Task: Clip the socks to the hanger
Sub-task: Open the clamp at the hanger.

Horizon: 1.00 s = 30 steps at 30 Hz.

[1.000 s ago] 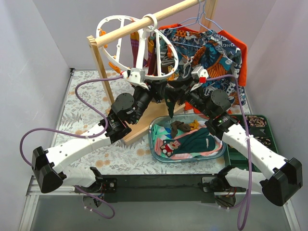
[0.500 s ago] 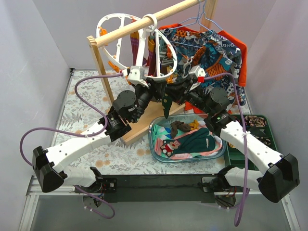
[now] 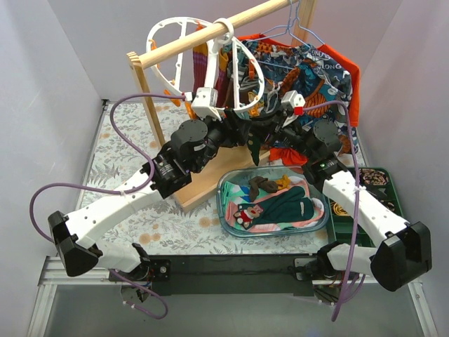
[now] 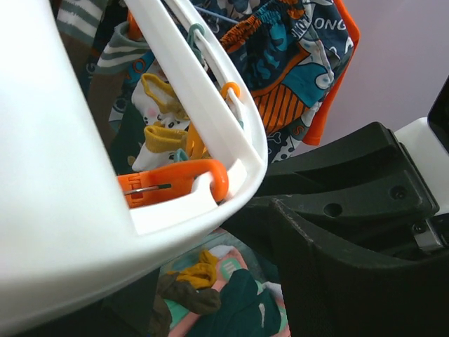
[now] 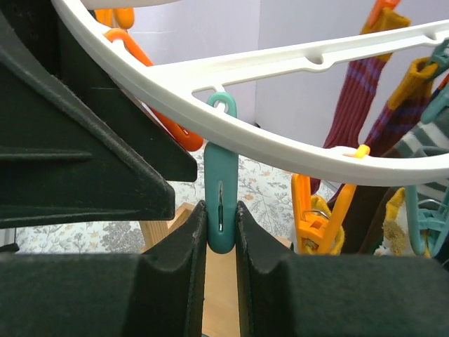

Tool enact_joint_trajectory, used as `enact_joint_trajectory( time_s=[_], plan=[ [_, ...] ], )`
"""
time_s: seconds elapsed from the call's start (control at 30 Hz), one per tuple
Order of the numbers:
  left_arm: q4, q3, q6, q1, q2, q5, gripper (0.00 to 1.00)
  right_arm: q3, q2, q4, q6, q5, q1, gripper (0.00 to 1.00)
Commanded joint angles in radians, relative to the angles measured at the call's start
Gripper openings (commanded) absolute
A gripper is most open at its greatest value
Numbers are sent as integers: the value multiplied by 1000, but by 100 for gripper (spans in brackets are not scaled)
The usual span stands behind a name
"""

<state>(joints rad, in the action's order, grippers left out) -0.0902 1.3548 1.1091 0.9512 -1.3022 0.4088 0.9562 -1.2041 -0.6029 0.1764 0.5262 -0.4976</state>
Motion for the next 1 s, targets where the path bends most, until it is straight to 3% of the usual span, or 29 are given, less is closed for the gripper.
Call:
enact_joint_trajectory(
  time_s=[0.0, 0.3, 0.5, 0.73, 0.97],
  plan=[
    [-81, 82, 81, -51, -22, -50, 57, 41, -14, -3, -5, 89, 28, 1],
    [13, 75, 52, -72, -54, -77, 53, 68, -31, -1, 21, 152, 41, 1],
    [275, -100, 61, -72, 12, -142, 54, 72, -40, -3, 40, 149, 41, 1],
    [369, -137, 77, -72, 18, -77, 56, 72, -38, -5, 48, 146, 41, 1],
    [491, -174, 81, -72, -3, -61, 52, 62, -31, -5, 44, 144, 40, 1]
  ],
)
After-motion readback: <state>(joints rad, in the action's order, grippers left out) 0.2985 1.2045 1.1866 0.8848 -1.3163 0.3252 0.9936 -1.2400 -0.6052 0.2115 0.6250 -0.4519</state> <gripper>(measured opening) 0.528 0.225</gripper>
